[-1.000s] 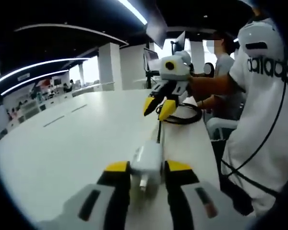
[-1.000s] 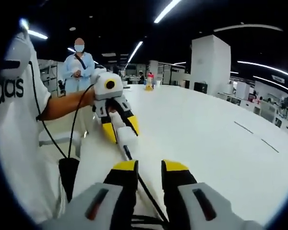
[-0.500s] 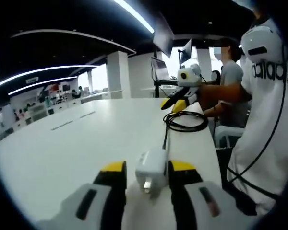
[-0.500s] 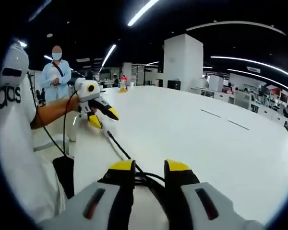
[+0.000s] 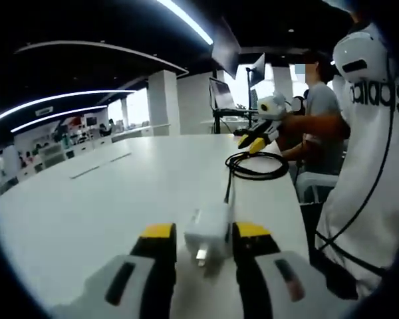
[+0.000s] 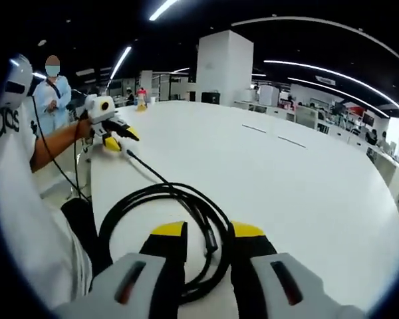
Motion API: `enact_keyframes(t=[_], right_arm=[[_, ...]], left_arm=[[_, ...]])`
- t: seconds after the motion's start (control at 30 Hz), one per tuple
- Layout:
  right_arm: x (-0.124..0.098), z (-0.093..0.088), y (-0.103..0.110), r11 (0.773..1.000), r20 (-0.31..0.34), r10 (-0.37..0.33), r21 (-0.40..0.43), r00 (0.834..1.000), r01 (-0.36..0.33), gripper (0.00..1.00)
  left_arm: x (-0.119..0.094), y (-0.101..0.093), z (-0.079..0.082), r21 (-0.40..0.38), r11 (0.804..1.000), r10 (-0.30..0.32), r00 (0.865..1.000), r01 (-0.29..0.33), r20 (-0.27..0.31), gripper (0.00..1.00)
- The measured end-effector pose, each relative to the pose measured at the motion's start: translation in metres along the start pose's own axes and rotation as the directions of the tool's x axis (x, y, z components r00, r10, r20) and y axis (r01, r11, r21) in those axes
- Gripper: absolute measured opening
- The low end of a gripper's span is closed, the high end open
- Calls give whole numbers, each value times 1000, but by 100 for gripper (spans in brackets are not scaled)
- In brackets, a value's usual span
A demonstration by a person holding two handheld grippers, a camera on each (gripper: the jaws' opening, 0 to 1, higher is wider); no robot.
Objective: Plug the desk Type‑C cable into the charger adapter.
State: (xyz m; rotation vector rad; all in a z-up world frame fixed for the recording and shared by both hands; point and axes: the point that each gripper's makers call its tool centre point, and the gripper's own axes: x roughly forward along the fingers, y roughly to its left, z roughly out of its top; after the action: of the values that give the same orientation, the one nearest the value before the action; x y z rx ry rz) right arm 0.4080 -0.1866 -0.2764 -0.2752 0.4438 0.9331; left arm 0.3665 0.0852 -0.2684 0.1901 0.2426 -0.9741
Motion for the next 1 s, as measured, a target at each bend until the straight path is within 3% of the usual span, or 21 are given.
enact_keyframes(t=[0.17,0.33,1.0], right_arm=[[-9,-16,-20,999,-29,-32,35,999,33,23],[-12,-24,-23,997,-48,-48,64,998,52,23],[-13,-29,5,988,-124,-67,127,990,83,17]], left_arm=[[1,0,-1,6,1000,-5,1000,5,-8,32],[3,-1,-2,9,1000,-14,1000,14,-15,32],[6,-5,-4,1,999,-35,999,35,-30,29]])
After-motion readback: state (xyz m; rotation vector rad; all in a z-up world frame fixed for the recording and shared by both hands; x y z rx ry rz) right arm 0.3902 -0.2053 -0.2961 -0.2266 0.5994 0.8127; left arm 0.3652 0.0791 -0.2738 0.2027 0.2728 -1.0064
